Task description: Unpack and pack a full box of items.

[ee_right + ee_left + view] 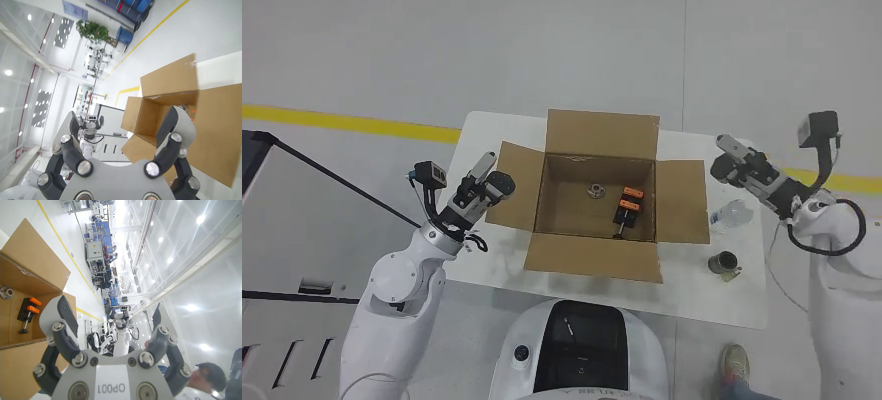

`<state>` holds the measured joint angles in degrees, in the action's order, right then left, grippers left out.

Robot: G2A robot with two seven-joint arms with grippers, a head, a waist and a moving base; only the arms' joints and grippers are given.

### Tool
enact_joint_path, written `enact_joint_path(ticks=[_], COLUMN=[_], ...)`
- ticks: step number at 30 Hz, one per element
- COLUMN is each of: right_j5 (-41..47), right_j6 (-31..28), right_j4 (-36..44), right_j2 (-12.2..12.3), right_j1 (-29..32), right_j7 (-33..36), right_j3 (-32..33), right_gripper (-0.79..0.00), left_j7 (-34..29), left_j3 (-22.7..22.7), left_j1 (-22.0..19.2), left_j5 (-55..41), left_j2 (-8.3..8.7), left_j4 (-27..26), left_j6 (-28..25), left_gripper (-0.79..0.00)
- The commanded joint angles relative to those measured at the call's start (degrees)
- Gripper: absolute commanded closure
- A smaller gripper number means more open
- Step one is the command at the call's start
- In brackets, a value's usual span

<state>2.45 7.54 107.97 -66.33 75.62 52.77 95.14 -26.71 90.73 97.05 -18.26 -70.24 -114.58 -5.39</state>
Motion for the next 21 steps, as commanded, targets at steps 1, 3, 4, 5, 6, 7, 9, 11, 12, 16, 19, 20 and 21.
enact_joint_path(ticks=[1,3,4,5,6,7,9,11,12,16,19,20,21], right_j5=[-2.6,-2.4,-1.1,0.3,0.7,0.7,0.7,0.7,0.7,0.7,-4.6,-5.5,-7.9], right_j6=[2.5,5.1,6.6,7.7,7.7,7.7,7.7,7.7,7.7,7.7,8.8,9.9,11.0], right_j4=[-4.3,-8.9,-11.3,-13.5,-14.0,-14.0,-14.0,-14.0,-14.0,-14.0,-14.1,-14.8,-16.4], right_j2=[-0.4,-1.2,-1.8,-2.4,-2.7,-2.7,-2.7,-2.7,-2.7,-2.7,-2.1,-2.1,-2.0], right_j1=[-9.2,-15.2,-17.8,-19.8,-20.4,-20.4,-20.4,-20.4,-20.4,-20.4,-22.4,-24.3,-26.9], right_j7=[0.3,1.4,1.2,-0.8,-2.1,-2.1,-2.1,-2.1,-2.1,-2.1,4.4,9.1,13.3], right_j3=[-9.0,-16.6,-19.8,-22.6,-23.4,-23.4,-23.4,-23.4,-23.4,-23.4,-25.3,-26.8,-28.8], right_gripper=[-0.785,-0.785,-0.785,-0.785,-0.785,-0.785,-0.785,-0.785,-0.785,-0.785,-0.785,-0.785,-0.742], left_j7=[0.0,0.0,0.0,0.0,0.0,0.0,0.0,0.0,0.0,0.0,0.0,0.0,0.0], left_j3=[0.0,0.0,0.0,0.0,0.0,0.0,0.0,0.0,0.0,0.0,0.0,0.0,0.0], left_j1=[0.0,0.0,0.0,0.0,0.0,0.0,0.0,0.0,0.0,0.0,0.0,0.0,0.0], left_j5=[0.0,0.0,0.0,0.0,0.0,0.0,0.0,0.0,0.0,0.0,0.0,0.0,0.0], left_j2=[0.00,0.00,0.00,0.00,0.00,0.00,0.00,0.00,0.00,0.00,0.00,0.00,0.00], left_j4=[0.0,0.0,0.0,0.0,0.0,0.0,0.0,0.0,0.0,0.0,0.0,0.0,0.0], left_j6=[0.0,0.0,0.0,0.0,0.0,0.0,0.0,0.0,0.0,0.0,0.0,0.0,0.0], left_gripper=[-0.785,-0.785,-0.785,-0.785,-0.785,-0.785,-0.785,-0.785,-0.785,-0.785,-0.785,-0.785,-0.785])
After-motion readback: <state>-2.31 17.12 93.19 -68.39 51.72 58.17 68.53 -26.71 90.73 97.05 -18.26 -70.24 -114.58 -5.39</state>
